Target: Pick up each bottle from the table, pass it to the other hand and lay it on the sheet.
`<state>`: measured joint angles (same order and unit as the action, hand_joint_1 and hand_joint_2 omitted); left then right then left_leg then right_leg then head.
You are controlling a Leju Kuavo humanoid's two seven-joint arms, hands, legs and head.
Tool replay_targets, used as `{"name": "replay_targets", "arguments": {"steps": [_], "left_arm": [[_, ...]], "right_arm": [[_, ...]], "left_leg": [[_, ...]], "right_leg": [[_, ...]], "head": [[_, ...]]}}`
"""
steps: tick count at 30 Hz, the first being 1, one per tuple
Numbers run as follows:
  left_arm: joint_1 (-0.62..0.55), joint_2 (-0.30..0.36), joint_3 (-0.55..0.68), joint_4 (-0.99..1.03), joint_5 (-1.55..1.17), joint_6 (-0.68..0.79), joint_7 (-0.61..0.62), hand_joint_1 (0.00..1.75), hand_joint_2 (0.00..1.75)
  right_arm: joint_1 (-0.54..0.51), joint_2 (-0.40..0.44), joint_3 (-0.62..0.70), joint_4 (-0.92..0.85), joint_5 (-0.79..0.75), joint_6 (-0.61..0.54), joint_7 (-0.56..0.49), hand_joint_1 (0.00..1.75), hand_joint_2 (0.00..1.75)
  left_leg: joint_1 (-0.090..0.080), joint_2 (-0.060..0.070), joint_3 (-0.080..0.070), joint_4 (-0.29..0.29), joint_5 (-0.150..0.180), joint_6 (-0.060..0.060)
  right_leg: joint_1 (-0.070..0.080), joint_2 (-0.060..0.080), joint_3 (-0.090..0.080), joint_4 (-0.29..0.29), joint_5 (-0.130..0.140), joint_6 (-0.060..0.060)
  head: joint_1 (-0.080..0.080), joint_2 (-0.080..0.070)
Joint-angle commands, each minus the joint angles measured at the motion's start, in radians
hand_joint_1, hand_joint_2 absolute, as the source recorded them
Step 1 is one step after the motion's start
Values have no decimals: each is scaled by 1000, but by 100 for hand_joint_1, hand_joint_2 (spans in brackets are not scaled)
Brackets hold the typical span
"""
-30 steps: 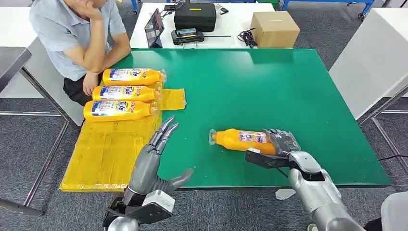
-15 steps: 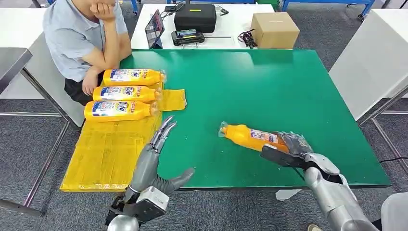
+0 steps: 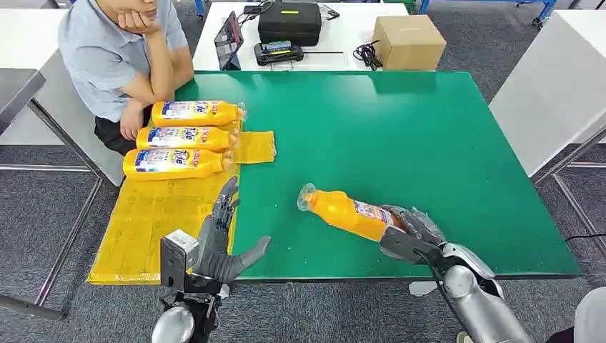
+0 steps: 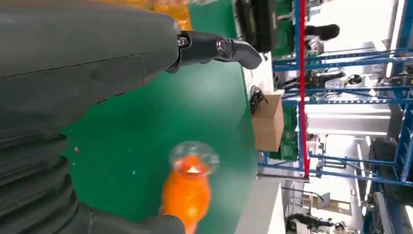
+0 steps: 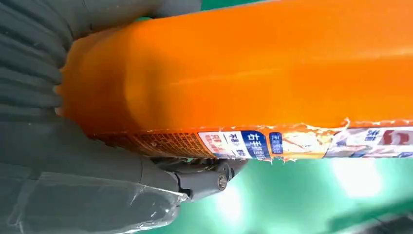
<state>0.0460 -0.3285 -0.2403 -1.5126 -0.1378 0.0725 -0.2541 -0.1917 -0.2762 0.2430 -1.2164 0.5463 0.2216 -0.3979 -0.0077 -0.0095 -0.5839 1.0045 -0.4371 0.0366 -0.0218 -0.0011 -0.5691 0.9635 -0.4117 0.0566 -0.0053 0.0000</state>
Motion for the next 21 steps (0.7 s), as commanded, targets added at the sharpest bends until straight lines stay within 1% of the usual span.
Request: {"name": "replay_targets", "arguments": {"steps": [1, 4, 5, 7, 8, 10, 11, 12, 13, 14, 18, 21], "left_arm": [[-43, -21, 36, 146, 61, -43, 22, 0, 175], [-71, -21, 38, 222, 109, -45, 25, 0, 175], [-80, -21, 40, 242, 119, -37, 13, 0, 175], [-87, -21, 43, 252, 124, -30, -3, 0, 175], [-88, -21, 44, 254, 124, -30, -3, 0, 175], [-97, -21, 45, 269, 146, -48, -1, 0, 175], [-97, -21, 45, 269, 146, -48, -1, 0, 175], [-97, -21, 45, 269, 146, -48, -1, 0, 175], [-99, -21, 43, 272, 149, -51, -2, 0, 175], [-105, -21, 40, 279, 165, -68, -9, 0, 175], [-143, -21, 20, 322, 214, -93, -43, 0, 175], [-156, -21, 13, 328, 239, -95, -65, 0, 175]], "right_arm": [[-38, 69, 56, -87, -36, -2, -20, 175, 175], [-79, 148, 77, -83, -67, -2, -40, 175, 175], [-88, 170, 87, -85, -76, -1, -38, 175, 175], [-94, 202, 110, -95, -85, -3, -25, 175, 175], [-94, 208, 116, -96, -92, 2, -22, 175, 175], [-105, 222, 140, -83, -99, 10, -19, 175, 175], [-106, 226, 143, -83, -99, 10, -19, 175, 175], [-106, 226, 143, -83, -99, 10, -19, 175, 175], [-108, 223, 144, -77, -98, 10, -19, 175, 175], [-118, 228, 153, -63, -107, 17, -27, 175, 175], [-154, 295, 200, 12, -116, 12, -31, 175, 175], [-162, 318, 233, 45, -119, 1, -31, 175, 175]], "left_leg": [[1, 5, 2, 0, -2, -3], [2, 3, 3, 1, -3, -4], [0, 2, 0, 0, -1, -2], [0, 5, -2, -1, -1, -1], [1, 7, -1, 0, -2, -3], [0, 5, -3, 0, -1, -2], [1, 7, -1, 0, -2, -3], [1, 4, -3, 0, 0, -2], [2, 4, -1, 0, -1, -3], [1, 2, -3, 0, -1, -2], [2, 4, -3, 0, -1, -2], [1, 4, -3, 0, -1, -2]], "right_leg": [[2, 4, 1, 0, -1, -3], [3, 1, 2, 0, -2, -4], [1, 2, -1, 0, 0, -2], [0, 4, -3, 0, 1, -1], [1, 6, -3, 0, 1, -3], [0, 3, -4, 0, 0, -2], [2, 5, -4, 1, 0, -3], [1, 2, -4, 0, 0, -2], [2, 3, -3, 1, 0, -3], [1, 2, -4, 0, 0, -2], [1, 3, -4, 0, 0, -2], [1, 3, -4, 0, 0, -2]], "head": [[0, 0], [0, 0], [0, 0], [0, 0], [0, 0], [0, 0], [0, 0], [0, 0], [-1, 0], [0, 0], [0, 0], [0, 0]]}}
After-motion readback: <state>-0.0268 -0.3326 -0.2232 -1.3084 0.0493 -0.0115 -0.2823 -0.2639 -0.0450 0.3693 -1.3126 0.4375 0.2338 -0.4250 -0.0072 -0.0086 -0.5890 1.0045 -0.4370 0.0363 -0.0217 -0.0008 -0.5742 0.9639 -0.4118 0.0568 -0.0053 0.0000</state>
